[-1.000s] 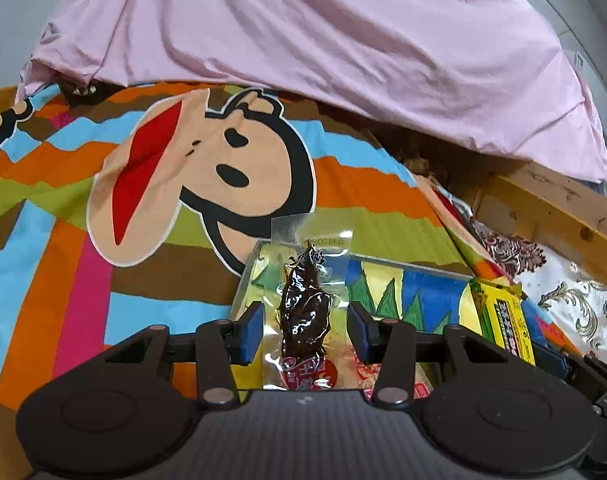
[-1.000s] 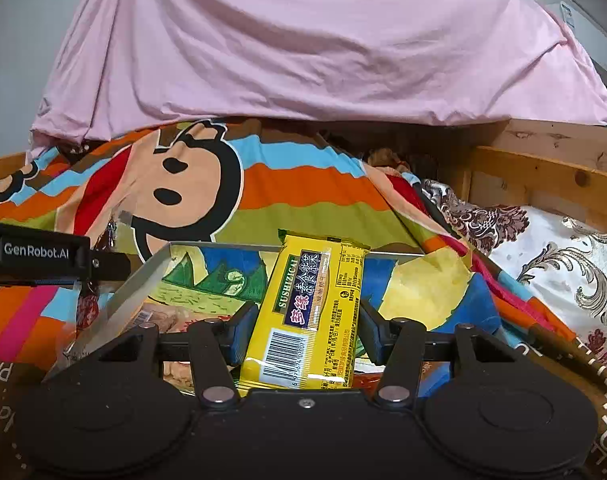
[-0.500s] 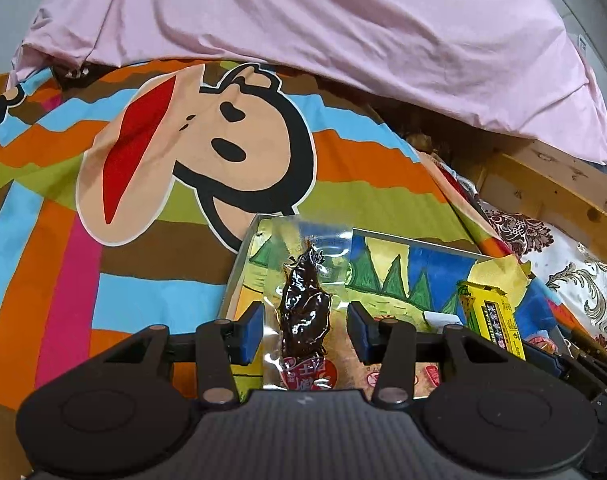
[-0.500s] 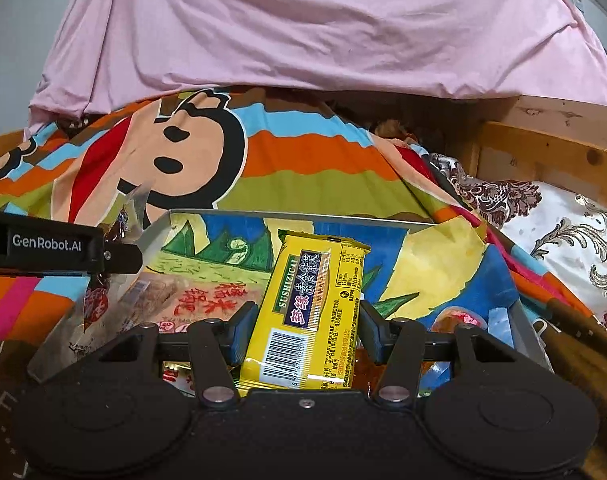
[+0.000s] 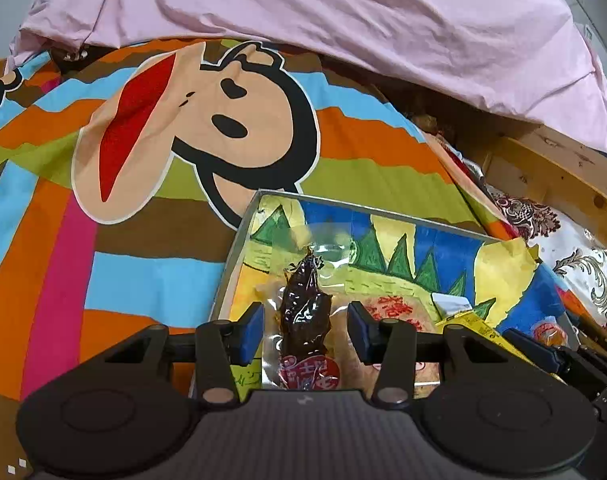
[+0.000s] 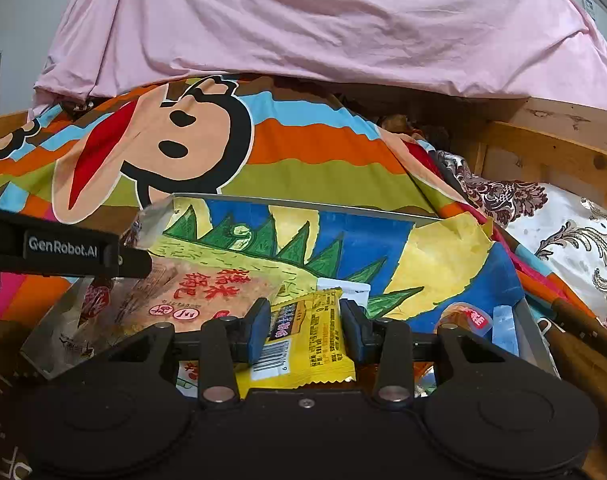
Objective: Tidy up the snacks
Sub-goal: 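Lower and open both tools to drop the jerky and wafer into the tray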
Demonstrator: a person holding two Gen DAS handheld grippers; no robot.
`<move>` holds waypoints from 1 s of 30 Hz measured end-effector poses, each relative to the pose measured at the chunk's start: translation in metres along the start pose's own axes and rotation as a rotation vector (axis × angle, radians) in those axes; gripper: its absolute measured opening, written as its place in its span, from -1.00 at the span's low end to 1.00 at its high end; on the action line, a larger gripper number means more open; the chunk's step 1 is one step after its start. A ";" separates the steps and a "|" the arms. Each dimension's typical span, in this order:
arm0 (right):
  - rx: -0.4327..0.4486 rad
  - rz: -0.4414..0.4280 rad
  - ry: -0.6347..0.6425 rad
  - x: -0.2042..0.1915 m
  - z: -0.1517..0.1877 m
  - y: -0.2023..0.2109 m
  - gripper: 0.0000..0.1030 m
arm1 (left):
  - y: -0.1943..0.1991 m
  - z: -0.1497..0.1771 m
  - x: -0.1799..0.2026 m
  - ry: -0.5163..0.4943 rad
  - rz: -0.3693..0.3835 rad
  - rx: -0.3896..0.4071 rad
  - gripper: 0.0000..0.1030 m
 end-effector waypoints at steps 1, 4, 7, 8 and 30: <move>0.000 0.000 -0.001 0.000 0.000 0.000 -0.18 | -0.001 0.001 0.000 0.000 -0.001 -0.004 -0.04; 0.001 0.003 -0.006 0.001 0.000 0.002 -0.16 | -0.002 0.003 0.000 0.000 0.001 -0.015 -0.03; 0.000 0.009 -0.013 0.003 -0.001 0.003 -0.12 | -0.004 0.004 -0.001 0.007 0.003 -0.022 -0.02; 0.001 0.012 -0.016 0.004 -0.002 0.004 -0.09 | -0.004 0.004 -0.001 0.011 0.004 -0.025 0.00; 0.078 0.036 -0.149 0.056 -0.048 0.084 0.93 | 0.071 -0.025 0.013 0.056 -0.039 0.124 0.99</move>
Point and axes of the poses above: each gripper's, at about its wrist camera, not at the fingertips, and y roughly against the way its jaws point, x to its right, z to its underside, the point moved 7 cm from there along -y, roughly the way its jaws point, and after that the axes turned 15 degrees about z, right-handed, at the moved point
